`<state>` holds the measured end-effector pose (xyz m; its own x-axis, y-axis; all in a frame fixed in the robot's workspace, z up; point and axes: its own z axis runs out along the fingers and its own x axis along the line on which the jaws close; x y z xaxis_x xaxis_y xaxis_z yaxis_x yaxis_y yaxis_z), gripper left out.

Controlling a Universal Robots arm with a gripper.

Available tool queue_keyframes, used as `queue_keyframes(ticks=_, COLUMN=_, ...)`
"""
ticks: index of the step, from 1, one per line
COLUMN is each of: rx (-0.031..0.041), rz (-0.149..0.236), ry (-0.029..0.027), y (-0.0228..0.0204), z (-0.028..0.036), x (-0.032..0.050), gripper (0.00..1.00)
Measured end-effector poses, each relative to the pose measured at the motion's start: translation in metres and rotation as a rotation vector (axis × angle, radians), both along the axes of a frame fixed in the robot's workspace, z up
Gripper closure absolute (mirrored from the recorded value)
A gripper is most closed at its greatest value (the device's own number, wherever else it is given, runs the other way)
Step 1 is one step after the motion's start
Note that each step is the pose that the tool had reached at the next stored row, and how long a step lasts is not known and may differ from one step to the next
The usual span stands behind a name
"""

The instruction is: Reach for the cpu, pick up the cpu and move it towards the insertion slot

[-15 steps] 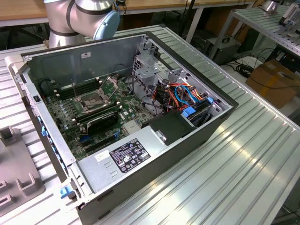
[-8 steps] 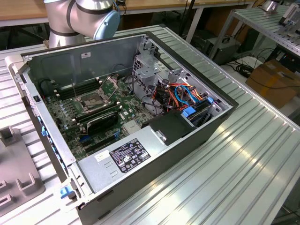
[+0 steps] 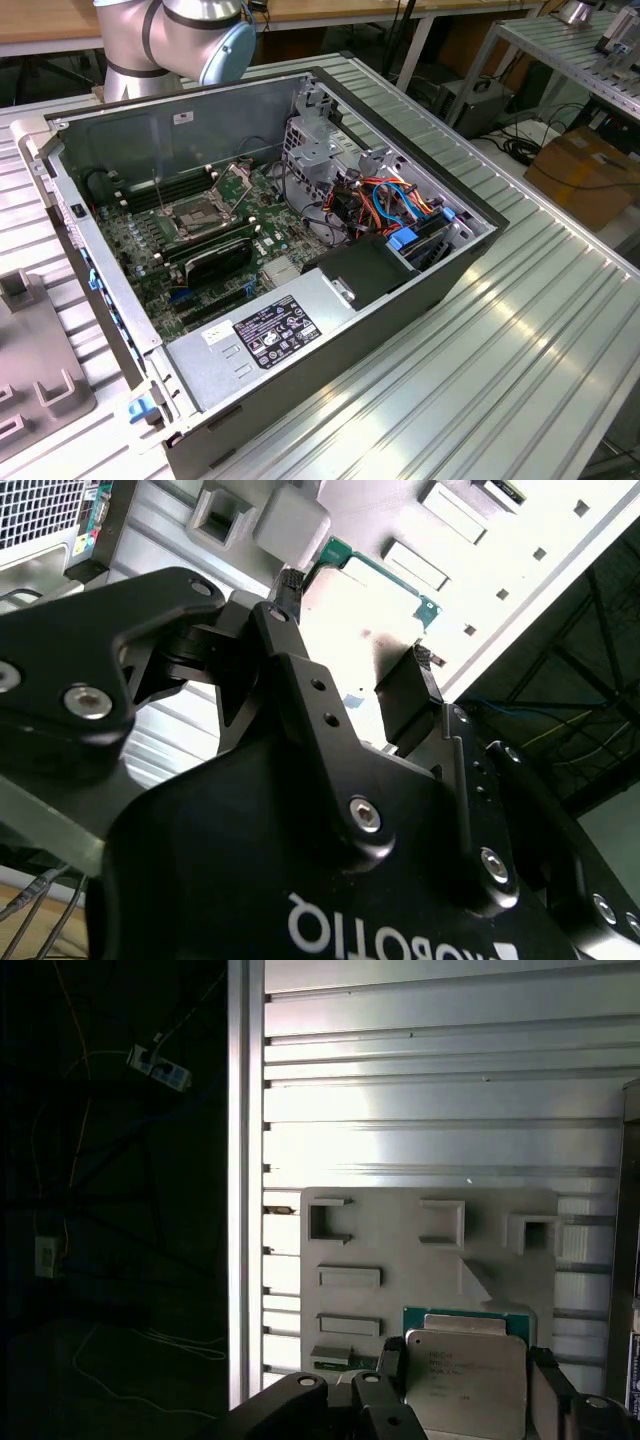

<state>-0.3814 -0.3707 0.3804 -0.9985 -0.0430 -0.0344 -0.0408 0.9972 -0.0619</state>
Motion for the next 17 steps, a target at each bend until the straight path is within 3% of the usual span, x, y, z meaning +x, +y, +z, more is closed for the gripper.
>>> queue_keyframes(ticks=9, rx=0.0000, rz=0.000, ry=-0.0001, y=0.0027, z=0.0000, x=0.0131, gripper=0.45)
queue_keyframes(ticks=17, rx=0.0000, rz=0.000, ry=-0.0002, y=0.0037, z=0.0000, x=0.0306, gripper=0.45)
